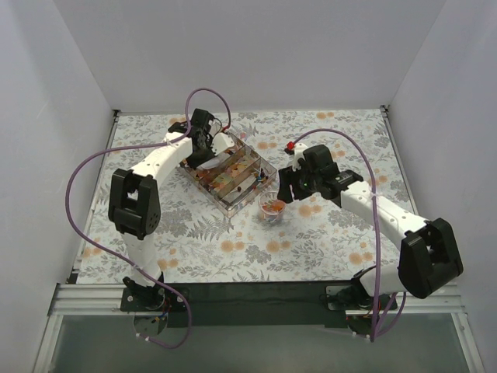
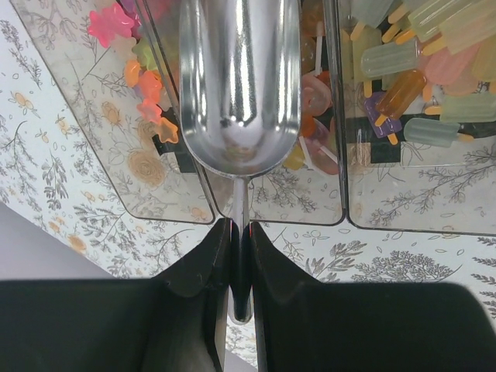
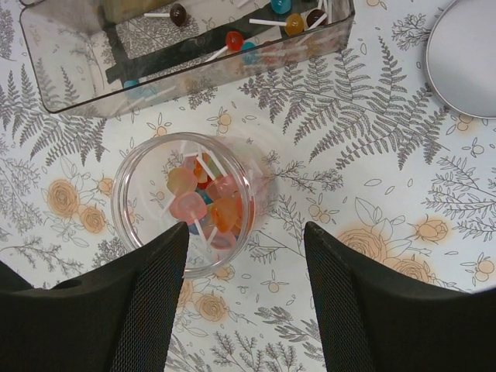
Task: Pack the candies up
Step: Scoop the fake candies from the storage box.
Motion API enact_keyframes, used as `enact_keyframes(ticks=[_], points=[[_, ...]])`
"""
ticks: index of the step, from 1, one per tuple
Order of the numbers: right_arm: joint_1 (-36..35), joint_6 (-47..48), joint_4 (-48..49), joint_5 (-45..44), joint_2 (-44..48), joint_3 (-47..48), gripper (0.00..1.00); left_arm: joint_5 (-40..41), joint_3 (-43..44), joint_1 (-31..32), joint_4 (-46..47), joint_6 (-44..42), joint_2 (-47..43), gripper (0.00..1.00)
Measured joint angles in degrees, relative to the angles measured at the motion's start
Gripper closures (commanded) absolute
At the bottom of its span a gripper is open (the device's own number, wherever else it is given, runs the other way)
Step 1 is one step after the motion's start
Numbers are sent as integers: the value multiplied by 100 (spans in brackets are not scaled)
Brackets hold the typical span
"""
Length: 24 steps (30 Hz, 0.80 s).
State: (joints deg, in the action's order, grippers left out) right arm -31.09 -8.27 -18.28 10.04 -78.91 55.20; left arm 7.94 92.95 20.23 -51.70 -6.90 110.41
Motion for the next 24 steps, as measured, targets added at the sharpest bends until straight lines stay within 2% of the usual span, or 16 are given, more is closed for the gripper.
enact_keyframes(ticks=[10, 24], points=[[0, 122, 223, -509, -177, 131, 33, -179, -52, -20, 94, -280, 96, 100], [35, 1353, 898, -704, -2264, 1803, 42, -308, 92, 52, 79, -476, 297, 100]])
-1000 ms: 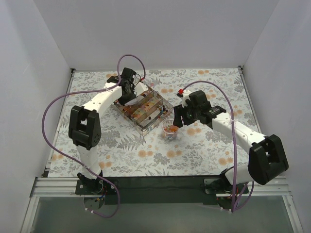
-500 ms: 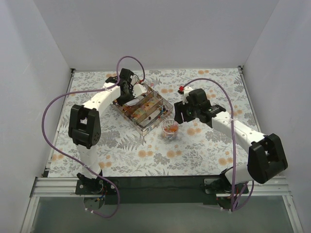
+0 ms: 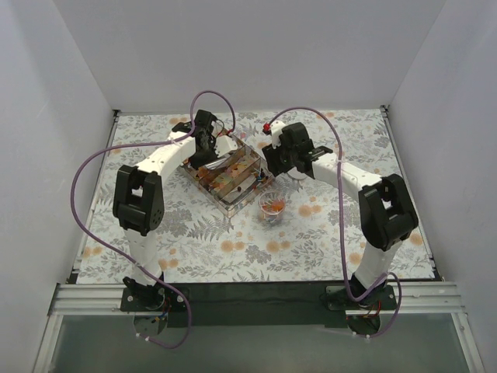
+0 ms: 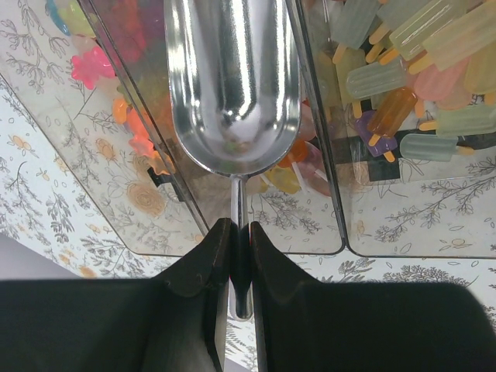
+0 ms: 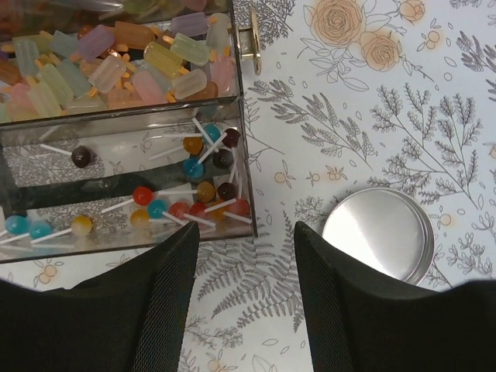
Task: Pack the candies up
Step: Scoop the fake candies from the storage box.
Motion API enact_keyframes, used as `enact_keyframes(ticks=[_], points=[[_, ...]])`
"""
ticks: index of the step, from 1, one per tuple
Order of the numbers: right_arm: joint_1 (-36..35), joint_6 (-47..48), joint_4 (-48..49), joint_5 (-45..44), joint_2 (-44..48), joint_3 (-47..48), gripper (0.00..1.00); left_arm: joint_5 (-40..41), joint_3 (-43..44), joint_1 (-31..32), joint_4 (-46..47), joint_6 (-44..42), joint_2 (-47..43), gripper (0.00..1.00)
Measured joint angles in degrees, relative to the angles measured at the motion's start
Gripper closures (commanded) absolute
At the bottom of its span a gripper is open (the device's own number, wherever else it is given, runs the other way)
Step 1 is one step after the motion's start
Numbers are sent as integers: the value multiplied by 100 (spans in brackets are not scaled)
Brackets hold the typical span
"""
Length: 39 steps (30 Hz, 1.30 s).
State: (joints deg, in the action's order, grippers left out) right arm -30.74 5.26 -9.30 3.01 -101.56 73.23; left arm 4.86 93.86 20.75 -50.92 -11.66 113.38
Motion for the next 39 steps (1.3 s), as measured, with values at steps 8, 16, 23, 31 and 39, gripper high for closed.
enact_keyframes(ticks=[8, 16, 23, 31, 39], points=[[28, 531, 13, -2, -664, 509, 53, 4, 0, 0, 9, -17, 2, 100], [46, 896, 57, 367, -1150, 774, 93, 13, 0, 4, 20, -74, 4, 100], [76, 1003, 0, 553, -1207, 859, 99, 70, 105, 15, 13, -118, 157, 100], [83, 1084, -17, 616, -1217, 874, 99, 129, 518, 83, -7, -153, 514, 100], [76, 1088, -26, 612, -1220, 885, 99, 280, 938, 212, -125, -74, 846, 100]])
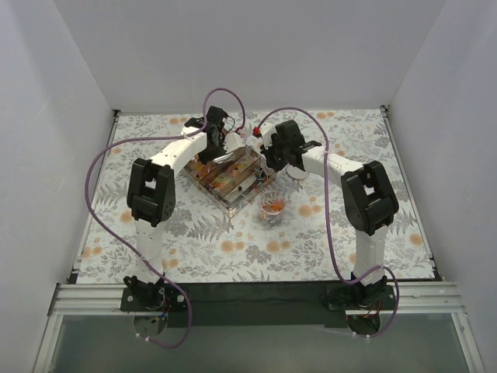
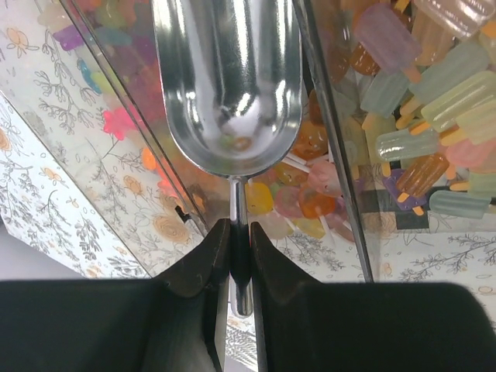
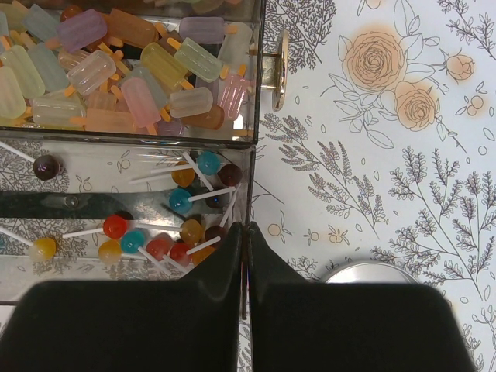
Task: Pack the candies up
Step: Scoop the fake candies from the storage box.
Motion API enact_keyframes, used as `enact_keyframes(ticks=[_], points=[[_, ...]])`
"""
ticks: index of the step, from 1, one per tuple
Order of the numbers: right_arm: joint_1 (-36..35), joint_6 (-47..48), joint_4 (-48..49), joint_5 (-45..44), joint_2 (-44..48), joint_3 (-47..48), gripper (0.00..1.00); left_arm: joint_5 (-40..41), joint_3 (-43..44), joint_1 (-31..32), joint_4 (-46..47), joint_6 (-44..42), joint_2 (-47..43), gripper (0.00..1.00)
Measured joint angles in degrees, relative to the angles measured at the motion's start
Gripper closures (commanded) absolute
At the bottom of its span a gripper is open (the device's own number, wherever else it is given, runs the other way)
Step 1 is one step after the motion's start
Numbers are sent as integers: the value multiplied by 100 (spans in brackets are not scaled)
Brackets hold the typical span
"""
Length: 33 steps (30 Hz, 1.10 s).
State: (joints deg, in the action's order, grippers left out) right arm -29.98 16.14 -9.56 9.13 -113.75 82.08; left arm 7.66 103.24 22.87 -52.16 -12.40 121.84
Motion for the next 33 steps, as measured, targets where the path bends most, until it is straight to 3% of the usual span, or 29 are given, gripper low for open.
enact_keyframes(ticks=[14, 33], points=[[0, -131, 15, -42, 0, 0, 99, -81, 195, 83, 63, 699, 315, 100], [13, -256, 345, -114, 26, -186, 99, -278, -901, 83, 1084, 1733, -249, 100]])
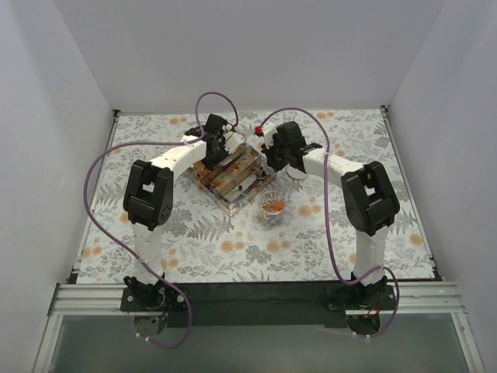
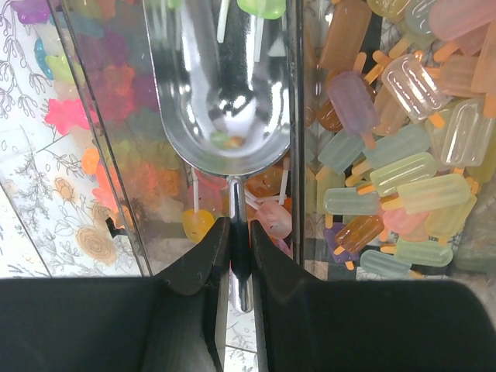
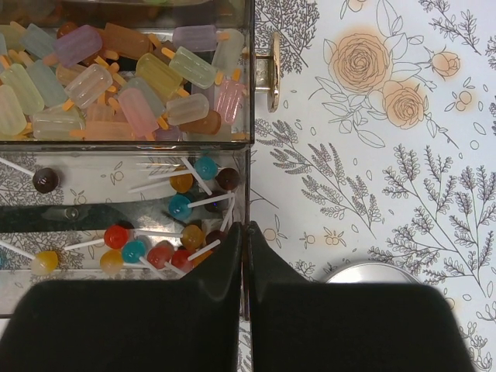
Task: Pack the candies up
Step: Scoop the fake candies from the storage box.
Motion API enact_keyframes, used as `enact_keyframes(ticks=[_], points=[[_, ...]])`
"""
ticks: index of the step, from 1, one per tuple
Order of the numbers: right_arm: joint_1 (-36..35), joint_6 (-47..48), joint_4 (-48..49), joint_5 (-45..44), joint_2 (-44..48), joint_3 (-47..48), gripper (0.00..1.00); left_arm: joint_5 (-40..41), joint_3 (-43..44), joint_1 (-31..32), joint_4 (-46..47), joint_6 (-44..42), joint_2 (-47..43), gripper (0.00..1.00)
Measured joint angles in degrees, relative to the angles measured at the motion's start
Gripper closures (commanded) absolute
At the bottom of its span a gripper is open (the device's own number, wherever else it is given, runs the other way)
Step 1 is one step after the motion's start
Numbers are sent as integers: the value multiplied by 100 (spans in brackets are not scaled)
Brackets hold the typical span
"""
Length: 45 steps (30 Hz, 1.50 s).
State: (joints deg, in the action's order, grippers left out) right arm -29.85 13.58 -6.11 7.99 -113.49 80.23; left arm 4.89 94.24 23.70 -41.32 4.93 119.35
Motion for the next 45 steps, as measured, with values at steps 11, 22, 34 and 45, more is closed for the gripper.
enact_keyframes(ticks=[11, 22, 34, 45], points=[[28, -35, 216, 33, 44, -149, 99, -42, -468, -13, 476, 223, -234, 100], [61, -98, 341, 122, 63, -227, 99, -431, -920, -181, 951, 535, -422, 100], [61, -116, 339, 118, 81, -229, 93, -588, -1058, -229, 1113, 654, -581, 100], [52, -125, 328, 72, 192, -337, 58, -968, -1150, -179, 1021, 649, -1080, 100]])
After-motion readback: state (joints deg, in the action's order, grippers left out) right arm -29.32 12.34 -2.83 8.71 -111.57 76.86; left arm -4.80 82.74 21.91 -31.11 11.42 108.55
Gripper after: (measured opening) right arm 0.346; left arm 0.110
